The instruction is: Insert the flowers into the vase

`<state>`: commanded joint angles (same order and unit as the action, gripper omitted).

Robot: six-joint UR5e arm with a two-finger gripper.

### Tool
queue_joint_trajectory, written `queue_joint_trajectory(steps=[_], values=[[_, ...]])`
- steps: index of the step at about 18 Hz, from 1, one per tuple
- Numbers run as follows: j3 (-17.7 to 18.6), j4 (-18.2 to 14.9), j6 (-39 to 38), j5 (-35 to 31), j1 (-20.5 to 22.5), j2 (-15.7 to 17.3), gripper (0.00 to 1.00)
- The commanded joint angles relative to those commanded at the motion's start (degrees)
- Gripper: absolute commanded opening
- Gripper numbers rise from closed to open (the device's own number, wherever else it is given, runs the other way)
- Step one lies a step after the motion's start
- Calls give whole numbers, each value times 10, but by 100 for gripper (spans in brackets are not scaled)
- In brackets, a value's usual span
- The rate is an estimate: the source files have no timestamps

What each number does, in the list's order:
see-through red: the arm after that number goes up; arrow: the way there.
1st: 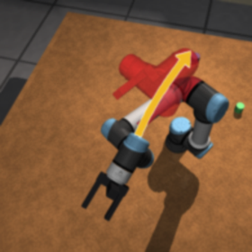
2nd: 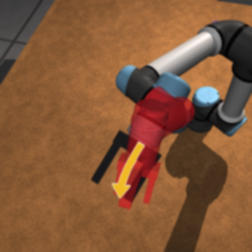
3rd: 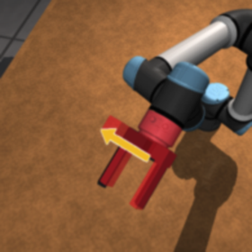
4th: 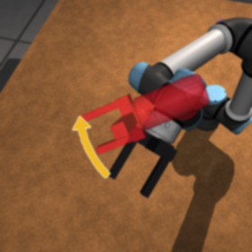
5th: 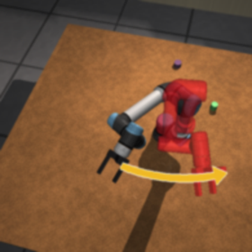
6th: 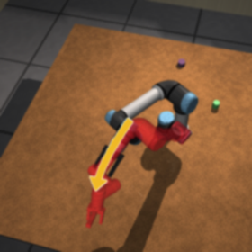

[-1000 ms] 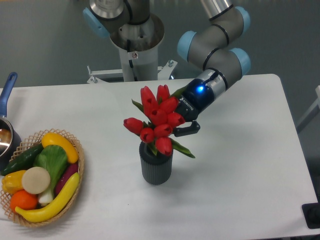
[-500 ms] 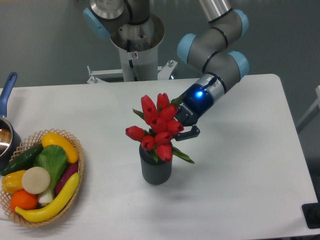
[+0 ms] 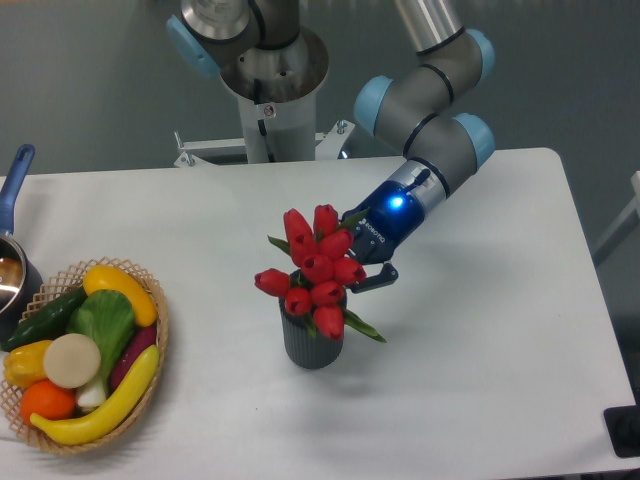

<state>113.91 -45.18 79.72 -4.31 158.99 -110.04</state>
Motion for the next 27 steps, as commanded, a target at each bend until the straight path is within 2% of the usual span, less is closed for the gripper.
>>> queue_joint_trajectory(steps=[2,3,6,8,10,12,13,17,23,27], values=[[-1,0,10,0,0,-1,57],[-1,0,22,-1,1,-5,70],[2,0,44,-1,0,-11,74],[2,0,43,-26,0,-11,78],[0,-1,42,-52,0,-8,88],[-1,-1,42,-55,0,-8,93],[-4,0,44,-55,-1,-8,99],[-6,1,44,-65,2,-4,100],[-4,-3,40,-200,29,41,100],[-8,-4,39,-234,56,70,100]])
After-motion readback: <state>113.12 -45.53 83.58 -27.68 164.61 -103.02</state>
